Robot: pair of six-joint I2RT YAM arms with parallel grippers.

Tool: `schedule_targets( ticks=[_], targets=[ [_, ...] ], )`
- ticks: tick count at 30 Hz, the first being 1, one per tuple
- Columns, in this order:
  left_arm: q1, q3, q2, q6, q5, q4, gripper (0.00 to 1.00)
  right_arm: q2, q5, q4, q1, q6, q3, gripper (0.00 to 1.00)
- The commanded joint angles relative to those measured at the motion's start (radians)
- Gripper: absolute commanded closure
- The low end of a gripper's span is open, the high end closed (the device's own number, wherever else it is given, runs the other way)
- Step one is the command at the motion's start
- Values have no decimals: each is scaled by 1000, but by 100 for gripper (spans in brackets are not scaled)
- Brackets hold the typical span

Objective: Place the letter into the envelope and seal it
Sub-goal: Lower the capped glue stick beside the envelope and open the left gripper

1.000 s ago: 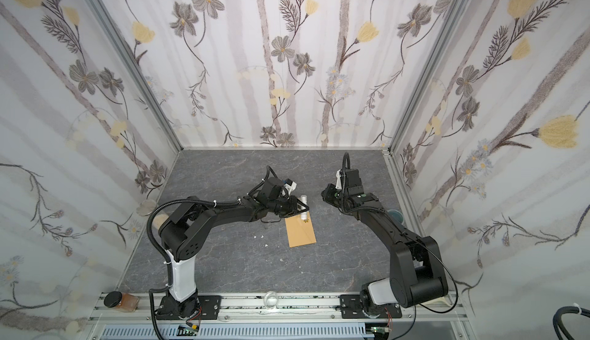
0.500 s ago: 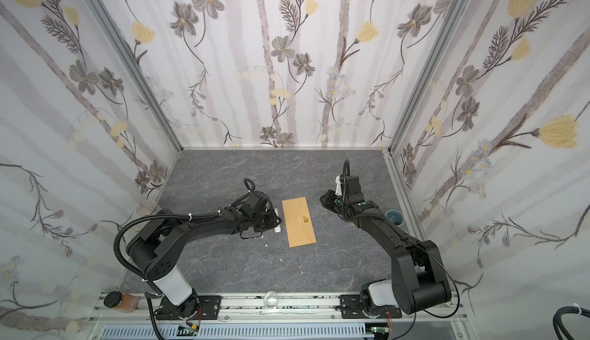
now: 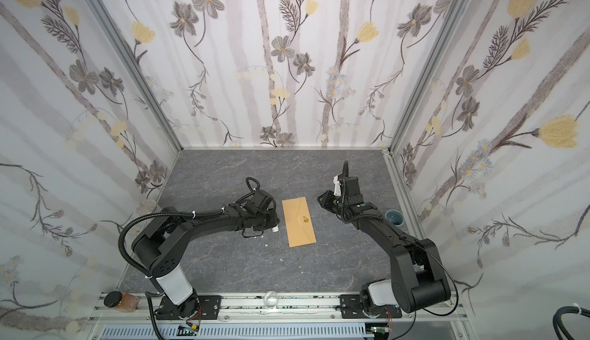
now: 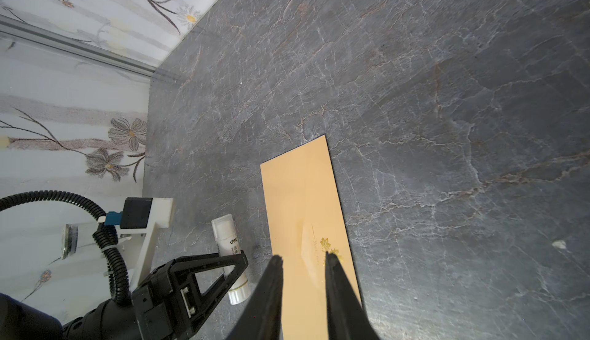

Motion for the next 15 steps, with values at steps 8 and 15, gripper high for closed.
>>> schedule_targets(
  ticks=[8, 15],
  targets=[
    [-2, 27, 19, 10, -37, -48, 67, 34, -39, 79, -2, 19, 0, 74],
    [-3, 38, 27, 12, -36, -49, 54, 38, -41, 85, -1, 20, -6, 74]
  ],
)
